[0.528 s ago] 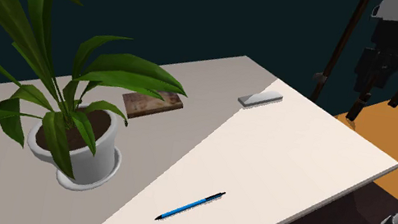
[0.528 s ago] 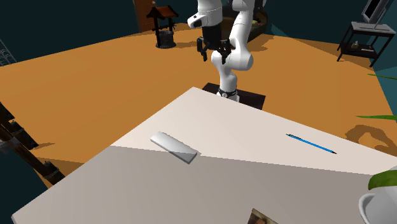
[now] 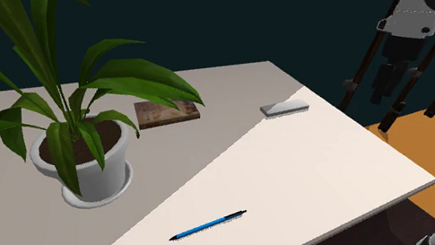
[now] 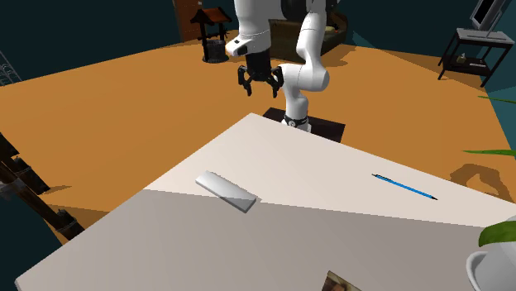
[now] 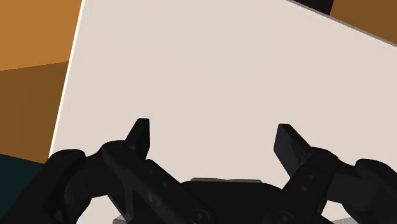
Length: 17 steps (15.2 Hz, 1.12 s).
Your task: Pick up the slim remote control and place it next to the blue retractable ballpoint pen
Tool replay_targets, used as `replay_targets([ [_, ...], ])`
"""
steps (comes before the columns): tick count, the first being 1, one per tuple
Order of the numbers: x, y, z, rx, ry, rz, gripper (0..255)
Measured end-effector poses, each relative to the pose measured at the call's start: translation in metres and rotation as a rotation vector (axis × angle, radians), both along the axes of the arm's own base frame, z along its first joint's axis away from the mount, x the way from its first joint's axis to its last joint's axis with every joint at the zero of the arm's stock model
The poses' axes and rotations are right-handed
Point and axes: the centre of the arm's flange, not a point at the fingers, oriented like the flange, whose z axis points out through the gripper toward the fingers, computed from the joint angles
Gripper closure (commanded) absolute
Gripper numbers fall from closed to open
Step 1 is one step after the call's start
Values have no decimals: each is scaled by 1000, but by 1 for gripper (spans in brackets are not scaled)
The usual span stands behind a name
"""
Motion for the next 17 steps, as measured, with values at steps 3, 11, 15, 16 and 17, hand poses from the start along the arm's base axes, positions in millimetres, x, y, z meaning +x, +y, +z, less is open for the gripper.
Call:
replay_targets([
  [3,31,-13,-20,5,-17,126,0],
  [11,110,-29,-70,21,-65,464,0],
  [15,154,-26,-98,28,-88,633,0],
  [16,163,-27,-103,30,-93,675,0],
  [17,172,-25,-111,32,-100,718,0],
])
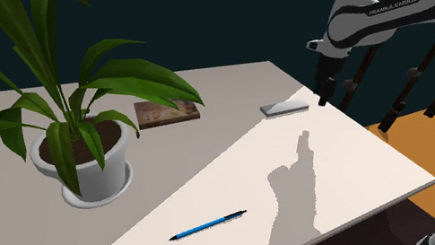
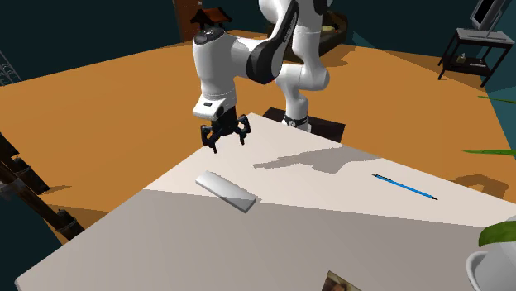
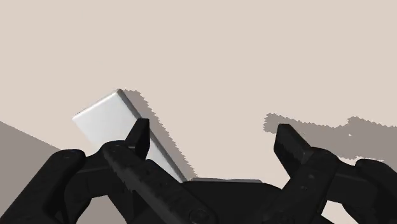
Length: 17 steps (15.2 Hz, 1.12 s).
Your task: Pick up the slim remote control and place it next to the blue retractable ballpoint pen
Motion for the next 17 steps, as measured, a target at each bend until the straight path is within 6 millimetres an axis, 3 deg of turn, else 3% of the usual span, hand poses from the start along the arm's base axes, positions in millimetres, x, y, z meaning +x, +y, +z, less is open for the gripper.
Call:
replay_targets([
  [8,84,38,-42,14,-47,339,0],
  [17,93,43,-86,17,-53,385,0],
])
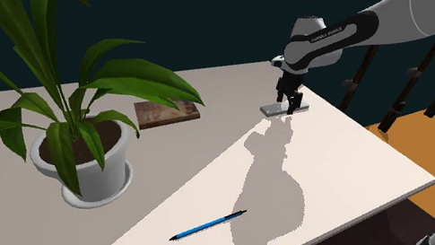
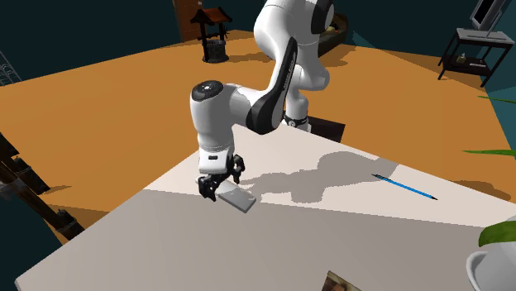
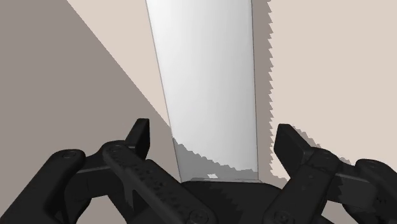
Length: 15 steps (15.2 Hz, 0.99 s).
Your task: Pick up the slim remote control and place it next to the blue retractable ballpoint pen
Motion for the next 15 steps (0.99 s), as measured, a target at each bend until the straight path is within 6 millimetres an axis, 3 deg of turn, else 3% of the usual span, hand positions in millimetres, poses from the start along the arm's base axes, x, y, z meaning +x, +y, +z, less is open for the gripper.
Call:
replay_targets([
  [6,-1,0,-2,0,0,0,0],
  [7,-1,0,-2,0,0,0,255],
  [15,-1,0,-2,0,-2,1,255],
])
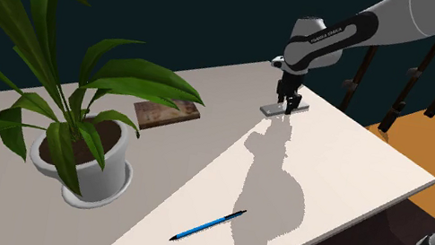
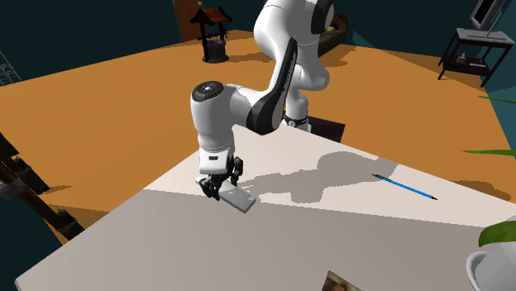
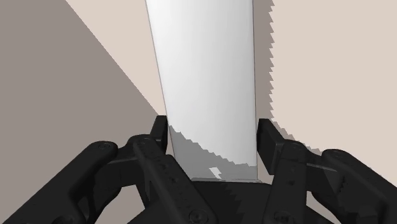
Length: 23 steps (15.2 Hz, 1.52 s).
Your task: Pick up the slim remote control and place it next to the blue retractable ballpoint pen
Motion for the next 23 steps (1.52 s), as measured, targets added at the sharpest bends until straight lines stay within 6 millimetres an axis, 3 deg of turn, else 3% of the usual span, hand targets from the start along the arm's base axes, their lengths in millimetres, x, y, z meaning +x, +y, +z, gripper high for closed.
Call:
replay_targets([
  [5,0,1,10,0,1,-1,255],
  [19,0,-1,82,0,1,-1,255],
  [23,-15,40,86,0,2,0,255],
])
